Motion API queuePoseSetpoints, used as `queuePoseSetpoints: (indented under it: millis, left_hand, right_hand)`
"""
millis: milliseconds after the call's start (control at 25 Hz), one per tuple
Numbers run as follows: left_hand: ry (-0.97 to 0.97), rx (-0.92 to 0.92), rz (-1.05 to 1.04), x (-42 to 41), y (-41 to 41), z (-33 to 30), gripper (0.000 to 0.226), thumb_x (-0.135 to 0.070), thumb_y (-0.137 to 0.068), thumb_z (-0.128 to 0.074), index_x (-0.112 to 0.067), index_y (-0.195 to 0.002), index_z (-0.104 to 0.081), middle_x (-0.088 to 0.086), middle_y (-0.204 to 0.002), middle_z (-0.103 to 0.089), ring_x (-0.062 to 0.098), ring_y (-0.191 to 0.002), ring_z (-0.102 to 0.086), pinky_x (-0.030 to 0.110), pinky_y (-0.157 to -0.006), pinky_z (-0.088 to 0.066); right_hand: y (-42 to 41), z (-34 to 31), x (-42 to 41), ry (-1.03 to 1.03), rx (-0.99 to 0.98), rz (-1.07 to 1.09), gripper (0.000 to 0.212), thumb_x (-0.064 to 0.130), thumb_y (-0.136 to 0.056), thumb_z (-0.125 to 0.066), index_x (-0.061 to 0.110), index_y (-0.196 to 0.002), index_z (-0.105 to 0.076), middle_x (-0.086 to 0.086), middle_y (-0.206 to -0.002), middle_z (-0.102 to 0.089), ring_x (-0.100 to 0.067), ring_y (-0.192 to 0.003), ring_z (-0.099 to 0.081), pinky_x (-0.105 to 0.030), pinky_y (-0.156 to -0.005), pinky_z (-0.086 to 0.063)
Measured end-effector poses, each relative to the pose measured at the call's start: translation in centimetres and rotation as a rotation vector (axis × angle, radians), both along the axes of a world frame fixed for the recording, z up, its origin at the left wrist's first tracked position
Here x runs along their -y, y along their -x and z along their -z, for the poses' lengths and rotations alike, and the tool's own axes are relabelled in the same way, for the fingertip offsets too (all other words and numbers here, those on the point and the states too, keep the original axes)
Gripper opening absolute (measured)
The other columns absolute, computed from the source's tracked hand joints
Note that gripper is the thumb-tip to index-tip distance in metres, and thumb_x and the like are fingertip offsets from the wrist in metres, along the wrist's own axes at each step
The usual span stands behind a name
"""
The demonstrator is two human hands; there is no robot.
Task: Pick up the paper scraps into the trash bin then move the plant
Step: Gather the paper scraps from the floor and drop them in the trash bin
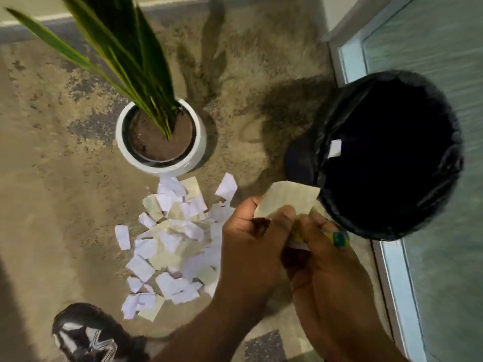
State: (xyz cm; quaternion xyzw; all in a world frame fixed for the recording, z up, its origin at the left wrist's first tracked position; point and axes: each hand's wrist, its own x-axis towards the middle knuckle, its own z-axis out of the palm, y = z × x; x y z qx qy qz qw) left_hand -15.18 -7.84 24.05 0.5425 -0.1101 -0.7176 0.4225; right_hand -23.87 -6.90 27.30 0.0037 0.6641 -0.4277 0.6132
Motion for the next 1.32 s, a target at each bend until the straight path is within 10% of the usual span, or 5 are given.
queuePoseSetpoints:
  millis: [520, 1320]
  left_hand:
    - [-0.280, 0.190, 0.041, 6.7, 16.8, -1.6, 0.012, -0.014, -0.099, -0.062, -0.024, -0.101, -0.068, 0.007, -0.097, -0.077, 0.024, -0.093, -0.074, 0.032, -0.075, -0.061]
    - [-0.261, 0.066, 0.132, 5.7, 16.0, 0.4, 0.029, 0.000, -0.100, -0.050, -0.009, -0.124, -0.063, 0.012, -0.124, -0.071, 0.024, -0.117, -0.067, 0.037, -0.104, -0.051]
  right_hand:
    - [16.5, -0.7, 4.5, -0.033, -0.077, 0.500, 0.019, 0.015, -0.103, -0.053, 0.015, -0.112, -0.070, -0.006, -0.110, -0.077, -0.021, -0.103, -0.074, -0.032, -0.086, -0.062]
    - [16.9, 1.1, 1.8, 0.097, 0.181, 0.370, 0.047, 0.008, -0.098, -0.055, 0.018, -0.143, -0.050, 0.002, -0.142, -0.062, -0.010, -0.129, -0.059, -0.028, -0.107, -0.049]
